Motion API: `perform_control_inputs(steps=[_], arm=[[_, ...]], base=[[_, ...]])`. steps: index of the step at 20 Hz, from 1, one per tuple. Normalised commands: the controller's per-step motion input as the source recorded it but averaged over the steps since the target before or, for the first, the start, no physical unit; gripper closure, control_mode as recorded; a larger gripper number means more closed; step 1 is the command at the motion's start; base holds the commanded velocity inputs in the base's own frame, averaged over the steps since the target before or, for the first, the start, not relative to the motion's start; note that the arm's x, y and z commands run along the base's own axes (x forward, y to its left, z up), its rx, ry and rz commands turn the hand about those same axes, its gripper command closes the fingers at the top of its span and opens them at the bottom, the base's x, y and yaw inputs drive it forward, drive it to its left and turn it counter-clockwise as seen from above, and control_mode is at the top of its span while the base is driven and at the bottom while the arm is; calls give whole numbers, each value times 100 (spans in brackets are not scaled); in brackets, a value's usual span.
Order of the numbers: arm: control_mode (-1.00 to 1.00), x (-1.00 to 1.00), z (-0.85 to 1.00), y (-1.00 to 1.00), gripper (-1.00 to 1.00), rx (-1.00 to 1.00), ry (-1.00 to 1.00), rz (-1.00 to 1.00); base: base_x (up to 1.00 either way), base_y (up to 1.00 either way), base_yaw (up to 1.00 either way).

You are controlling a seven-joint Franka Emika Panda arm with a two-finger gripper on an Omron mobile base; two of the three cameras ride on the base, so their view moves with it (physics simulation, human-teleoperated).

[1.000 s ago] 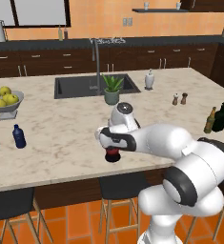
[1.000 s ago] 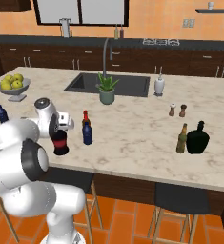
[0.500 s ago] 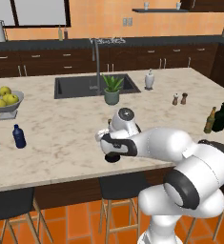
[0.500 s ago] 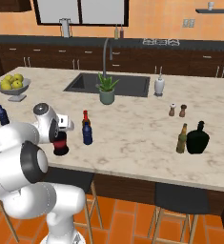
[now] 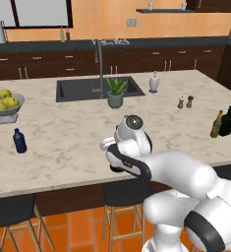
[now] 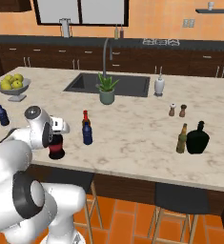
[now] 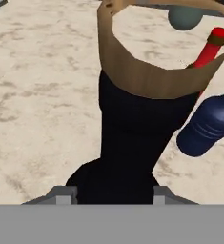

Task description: Move the plastic bottles in the middle to the plastics group, and the glass bottles in the middle to the glass group.

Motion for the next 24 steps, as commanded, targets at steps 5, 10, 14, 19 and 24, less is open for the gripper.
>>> perform_control_inputs(steps=[5, 10, 14, 19, 24], arm=[[-100, -61, 42, -11, 100, 0, -9, 0], [-100, -61, 49, -60, 100, 0, 0, -2], [-100, -12, 43, -100, 100, 0, 0, -7], [-100, 0, 32, -100, 100, 0, 0, -9], [-100, 0, 25, -100, 100, 0, 0, -8]], base=[[0, 0, 0], [0, 0, 0], [0, 0, 0], [0, 0, 0], [0, 0, 0]])
